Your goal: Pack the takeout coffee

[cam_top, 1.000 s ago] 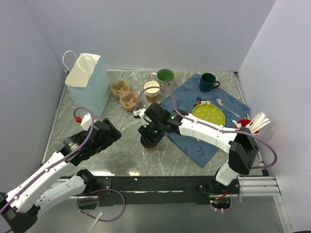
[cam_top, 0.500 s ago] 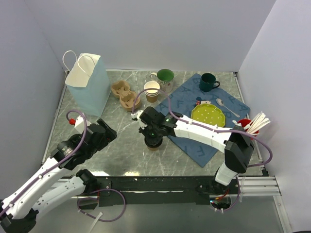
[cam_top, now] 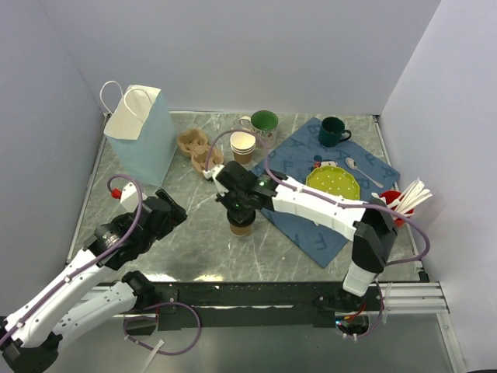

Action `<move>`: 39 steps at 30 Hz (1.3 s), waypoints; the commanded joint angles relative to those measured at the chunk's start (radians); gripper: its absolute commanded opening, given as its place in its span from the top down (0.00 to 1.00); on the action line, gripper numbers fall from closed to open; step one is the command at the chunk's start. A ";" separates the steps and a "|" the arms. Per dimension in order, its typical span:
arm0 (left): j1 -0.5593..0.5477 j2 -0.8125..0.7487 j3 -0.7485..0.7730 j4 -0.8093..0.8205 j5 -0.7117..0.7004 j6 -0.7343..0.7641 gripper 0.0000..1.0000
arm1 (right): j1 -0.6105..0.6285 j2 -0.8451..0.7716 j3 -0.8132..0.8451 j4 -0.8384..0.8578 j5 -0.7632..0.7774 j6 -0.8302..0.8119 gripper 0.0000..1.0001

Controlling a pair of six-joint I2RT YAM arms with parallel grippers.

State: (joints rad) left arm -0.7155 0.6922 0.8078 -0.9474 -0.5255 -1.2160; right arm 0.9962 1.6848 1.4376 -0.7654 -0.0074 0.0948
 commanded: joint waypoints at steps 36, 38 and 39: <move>0.004 0.105 0.230 -0.185 -0.158 -0.092 0.01 | -0.125 0.455 0.713 -0.084 0.058 -0.119 0.64; 0.004 0.134 0.281 -0.211 -0.183 -0.131 0.01 | -0.125 0.397 0.695 -0.071 0.025 -0.115 0.59; 0.004 0.167 0.338 -0.244 -0.217 -0.148 0.01 | -0.129 0.380 0.689 -0.068 0.015 -0.109 0.59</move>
State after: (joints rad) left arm -0.7147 0.7975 0.9977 -1.1221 -0.6312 -1.2942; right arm 0.8761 2.1929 2.1036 -0.8360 0.0601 -0.0238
